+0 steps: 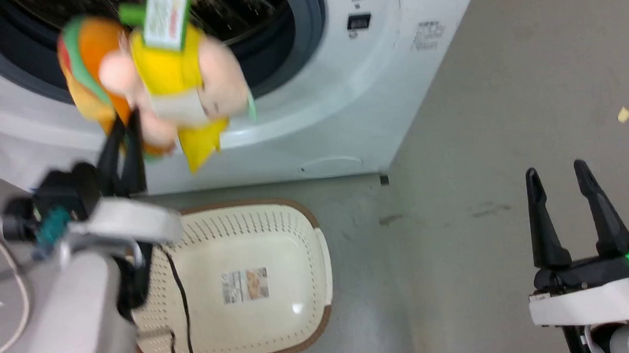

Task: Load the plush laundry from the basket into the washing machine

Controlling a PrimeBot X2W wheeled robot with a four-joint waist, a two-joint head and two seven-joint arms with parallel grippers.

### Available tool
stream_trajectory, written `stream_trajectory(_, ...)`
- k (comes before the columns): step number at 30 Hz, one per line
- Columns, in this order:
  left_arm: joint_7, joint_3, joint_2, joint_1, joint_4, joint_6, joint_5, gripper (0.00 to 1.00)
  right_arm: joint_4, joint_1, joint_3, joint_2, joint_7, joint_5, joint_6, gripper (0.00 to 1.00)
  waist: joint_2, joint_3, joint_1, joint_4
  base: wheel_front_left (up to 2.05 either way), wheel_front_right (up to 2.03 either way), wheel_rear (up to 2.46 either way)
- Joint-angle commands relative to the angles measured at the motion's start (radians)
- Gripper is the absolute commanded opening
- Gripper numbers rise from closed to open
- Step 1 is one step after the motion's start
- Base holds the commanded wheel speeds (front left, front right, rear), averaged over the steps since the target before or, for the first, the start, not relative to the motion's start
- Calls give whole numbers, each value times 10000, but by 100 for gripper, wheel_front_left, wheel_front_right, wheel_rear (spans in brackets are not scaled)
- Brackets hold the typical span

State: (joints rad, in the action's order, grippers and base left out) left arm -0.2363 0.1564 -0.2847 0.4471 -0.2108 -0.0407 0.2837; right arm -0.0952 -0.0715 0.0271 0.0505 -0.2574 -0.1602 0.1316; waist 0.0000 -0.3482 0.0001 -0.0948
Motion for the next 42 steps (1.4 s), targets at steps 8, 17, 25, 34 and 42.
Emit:
stream_trajectory(8, 1449, -45, -875, 3365, -633, 428, -197, 0, -220, -791, -92, -3, -44, -300, -9, 100, 0, -2638, -1, -971, 0, 0, 0)
stream_trajectory(17, 3383, 234, -2202, 7645, -3001, 1057, -840, 0, -311, -1413, -334, -3, -44, -874, -9, 100, 0, -4225, -1, -1708, 0, 0, 0)
stream_trajectory(25, 4185, 846, -2528, 10152, -5182, 1374, -1333, 0, -141, -1538, -548, -3, -44, -1249, -9, 100, 0, -4789, -1, -2070, 0, 0, 0)
stream_trajectory(34, 4575, 1261, -2179, 11030, -6996, 1546, -1195, 0, -80, -1535, -536, -3, -44, -1468, -9, 100, 0, -4961, -1, -2053, 0, 0, 0)
stream_trajectory(42, 3583, 1429, -1901, 10716, -7898, 1554, -1048, 100, -89, -1548, -376, -3, -44, -1225, -9, 100, 0, -4236, -1, -1775, 0, 0, 0)
